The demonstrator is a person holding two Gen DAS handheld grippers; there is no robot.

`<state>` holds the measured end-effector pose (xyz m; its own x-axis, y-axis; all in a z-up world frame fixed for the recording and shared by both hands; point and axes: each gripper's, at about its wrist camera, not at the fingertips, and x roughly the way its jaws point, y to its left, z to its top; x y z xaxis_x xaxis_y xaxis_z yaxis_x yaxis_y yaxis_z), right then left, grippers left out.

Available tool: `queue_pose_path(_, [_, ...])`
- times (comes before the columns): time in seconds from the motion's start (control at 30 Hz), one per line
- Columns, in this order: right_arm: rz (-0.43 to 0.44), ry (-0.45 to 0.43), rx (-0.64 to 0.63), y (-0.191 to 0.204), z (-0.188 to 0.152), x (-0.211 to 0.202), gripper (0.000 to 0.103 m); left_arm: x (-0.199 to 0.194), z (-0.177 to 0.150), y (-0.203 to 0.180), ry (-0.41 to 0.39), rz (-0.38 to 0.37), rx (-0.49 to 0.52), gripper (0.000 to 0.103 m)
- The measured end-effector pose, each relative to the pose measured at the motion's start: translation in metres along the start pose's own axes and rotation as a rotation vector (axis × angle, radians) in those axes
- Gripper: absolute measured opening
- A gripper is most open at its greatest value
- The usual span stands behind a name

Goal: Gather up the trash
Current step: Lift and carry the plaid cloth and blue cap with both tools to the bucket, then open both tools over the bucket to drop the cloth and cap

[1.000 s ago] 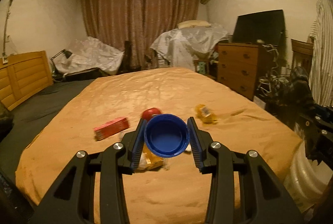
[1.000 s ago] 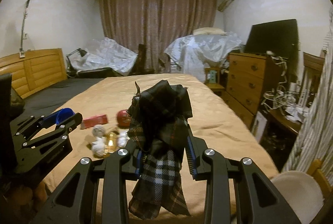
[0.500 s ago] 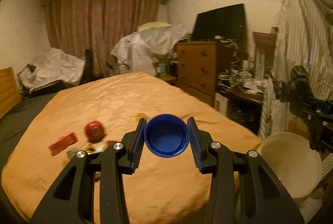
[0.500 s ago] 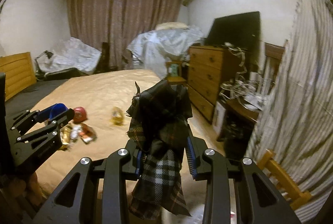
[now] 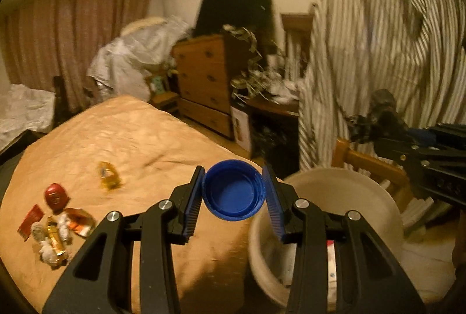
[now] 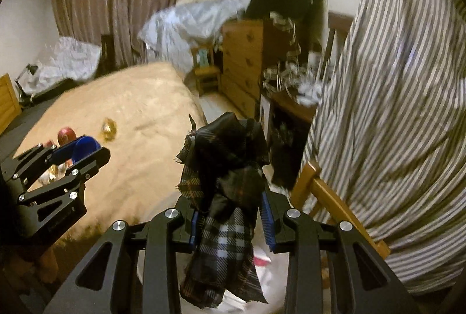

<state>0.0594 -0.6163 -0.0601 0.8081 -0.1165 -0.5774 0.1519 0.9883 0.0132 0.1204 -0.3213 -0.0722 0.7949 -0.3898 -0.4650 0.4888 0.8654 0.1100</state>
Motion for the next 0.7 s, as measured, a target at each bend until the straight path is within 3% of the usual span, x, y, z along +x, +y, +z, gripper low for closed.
queue_pose_path(0.13, [0.05,0.144,0.008,-0.022,0.006,0.029,0.034,0.023,0.004,-0.013,0.098,-0.065,0.033,0.039])
queue_pose_path(0.37, [0.11,0.378,0.018,-0.025,0.002,0.076,0.034,0.059,-0.004,-0.036,0.272,-0.165,0.136,0.039])
queue_pose_path(0.53, [0.124,0.444,0.04,-0.033,-0.003,0.09,0.034,0.074,-0.013,-0.033,0.334,-0.179,0.147,0.039])
queue_pose_path(0.7, [0.116,0.446,0.037,-0.032,-0.01,0.083,0.034,0.082,-0.016,-0.026,0.349,-0.156,0.15,0.039])
